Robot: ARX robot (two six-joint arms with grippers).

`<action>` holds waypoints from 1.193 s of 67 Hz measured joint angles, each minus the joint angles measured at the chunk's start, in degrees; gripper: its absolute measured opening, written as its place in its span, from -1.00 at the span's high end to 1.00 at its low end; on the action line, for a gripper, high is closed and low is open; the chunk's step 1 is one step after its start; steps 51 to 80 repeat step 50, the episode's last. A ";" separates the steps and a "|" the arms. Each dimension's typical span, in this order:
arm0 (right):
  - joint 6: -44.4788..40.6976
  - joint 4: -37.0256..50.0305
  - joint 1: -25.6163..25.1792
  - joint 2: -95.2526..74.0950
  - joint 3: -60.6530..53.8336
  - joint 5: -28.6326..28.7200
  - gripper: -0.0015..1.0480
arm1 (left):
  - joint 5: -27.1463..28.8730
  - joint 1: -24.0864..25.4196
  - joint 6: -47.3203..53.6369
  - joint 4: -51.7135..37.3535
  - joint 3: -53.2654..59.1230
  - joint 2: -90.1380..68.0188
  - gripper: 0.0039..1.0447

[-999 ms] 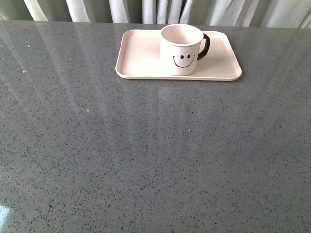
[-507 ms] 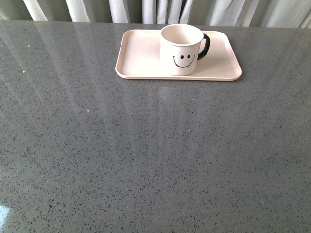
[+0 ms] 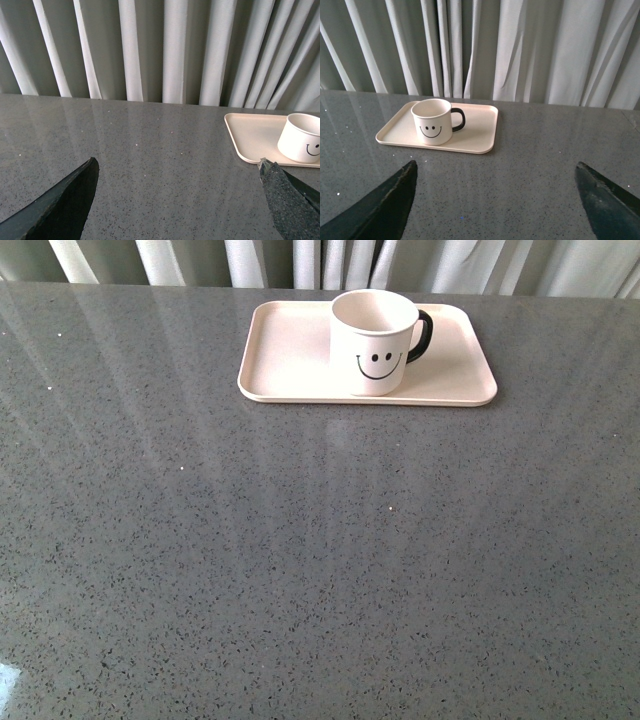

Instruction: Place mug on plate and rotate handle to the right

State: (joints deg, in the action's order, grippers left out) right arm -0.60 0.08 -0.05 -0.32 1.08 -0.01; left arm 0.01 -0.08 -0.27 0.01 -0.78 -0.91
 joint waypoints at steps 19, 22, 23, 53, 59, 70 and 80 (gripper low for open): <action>0.04 0.02 0.00 0.00 0.00 0.00 -0.82 | 0.00 0.00 0.00 0.00 0.00 0.00 -0.83; 0.04 0.00 0.00 0.00 0.00 0.00 -0.82 | 0.00 0.00 0.00 0.00 0.00 0.00 -0.83; 0.04 0.00 0.00 0.00 0.00 0.00 -0.82 | 0.00 0.00 0.00 0.00 0.00 0.00 -0.83; 0.04 0.02 0.00 0.00 0.00 0.00 -0.82 | 0.00 0.00 0.00 0.00 0.00 0.00 -0.83; 0.04 0.02 0.00 0.00 0.00 0.00 -0.82 | 0.00 0.00 0.00 0.00 0.00 0.00 -0.83; 0.04 0.02 0.00 0.00 0.00 0.00 -0.82 | 0.00 0.00 0.00 0.00 0.00 0.00 -0.83; 0.04 0.02 0.00 0.00 0.00 0.00 -0.82 | 0.00 0.00 0.00 0.00 0.00 0.00 -0.83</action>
